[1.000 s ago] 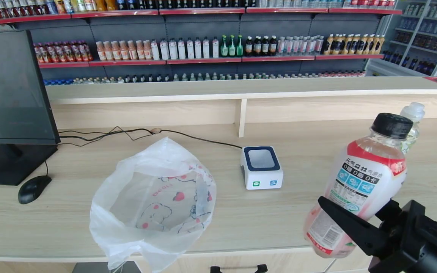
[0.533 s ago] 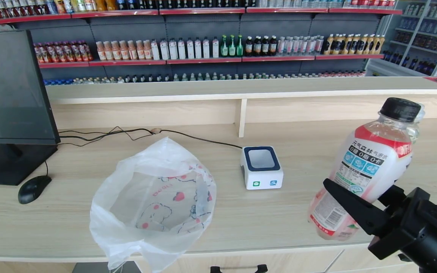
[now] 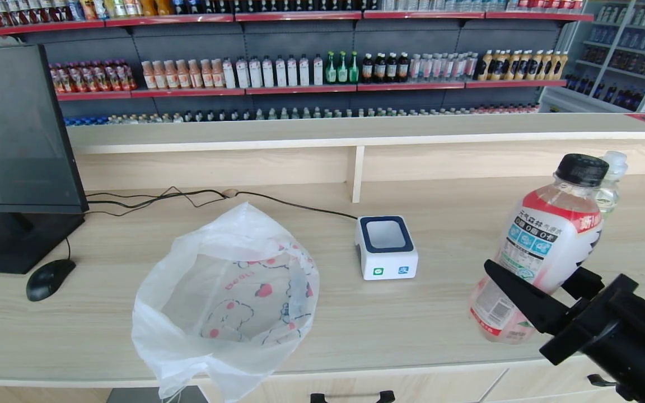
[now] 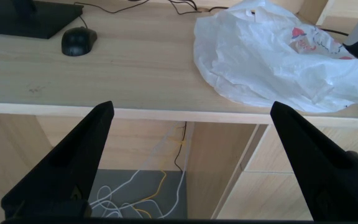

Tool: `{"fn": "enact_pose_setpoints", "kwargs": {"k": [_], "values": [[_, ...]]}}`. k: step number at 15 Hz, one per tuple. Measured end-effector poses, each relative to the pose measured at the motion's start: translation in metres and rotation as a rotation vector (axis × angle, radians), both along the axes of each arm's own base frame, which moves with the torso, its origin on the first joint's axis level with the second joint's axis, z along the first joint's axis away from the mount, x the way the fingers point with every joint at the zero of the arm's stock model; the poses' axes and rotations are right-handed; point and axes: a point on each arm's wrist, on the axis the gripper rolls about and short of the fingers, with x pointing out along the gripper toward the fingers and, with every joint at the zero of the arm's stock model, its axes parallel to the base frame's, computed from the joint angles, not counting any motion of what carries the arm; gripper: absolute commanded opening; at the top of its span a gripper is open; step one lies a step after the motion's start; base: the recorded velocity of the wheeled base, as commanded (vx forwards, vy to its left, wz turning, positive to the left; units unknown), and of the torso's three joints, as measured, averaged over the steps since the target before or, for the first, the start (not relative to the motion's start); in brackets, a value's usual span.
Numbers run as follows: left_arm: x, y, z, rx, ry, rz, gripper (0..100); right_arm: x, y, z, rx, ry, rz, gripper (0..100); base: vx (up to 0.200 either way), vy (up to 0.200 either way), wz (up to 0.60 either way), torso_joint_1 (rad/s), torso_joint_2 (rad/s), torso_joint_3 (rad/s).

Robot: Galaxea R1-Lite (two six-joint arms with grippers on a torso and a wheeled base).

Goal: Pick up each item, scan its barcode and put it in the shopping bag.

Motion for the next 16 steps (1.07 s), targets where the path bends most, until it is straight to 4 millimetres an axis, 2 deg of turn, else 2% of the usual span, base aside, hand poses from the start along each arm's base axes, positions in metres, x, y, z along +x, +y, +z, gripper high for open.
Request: {"fn": "enact_pose_setpoints", "kwargs": {"k": [2,10,16], "values": [[0.0,0.0,0.0,0.0,0.0,0.0,100,0.008,-0.005,0.003,-0.057,-0.046,-0.062,0,0.0,0.0,0.0,0.0,0.0,0.0],[0.0,0.0,0.0,0.0,0.0,0.0,100,0.045,0.0,0.021,-0.12,-0.155,-0.164,0,0.0,0.0,0.0,0.0,0.0,0.0],[0.0,0.0,0.0,-0.001,0.0,0.0,100,0.095,0.012,0.026,-0.111,-0.18,-0.213,0,0.0,0.0,0.0,0.0,0.0,0.0]]}}
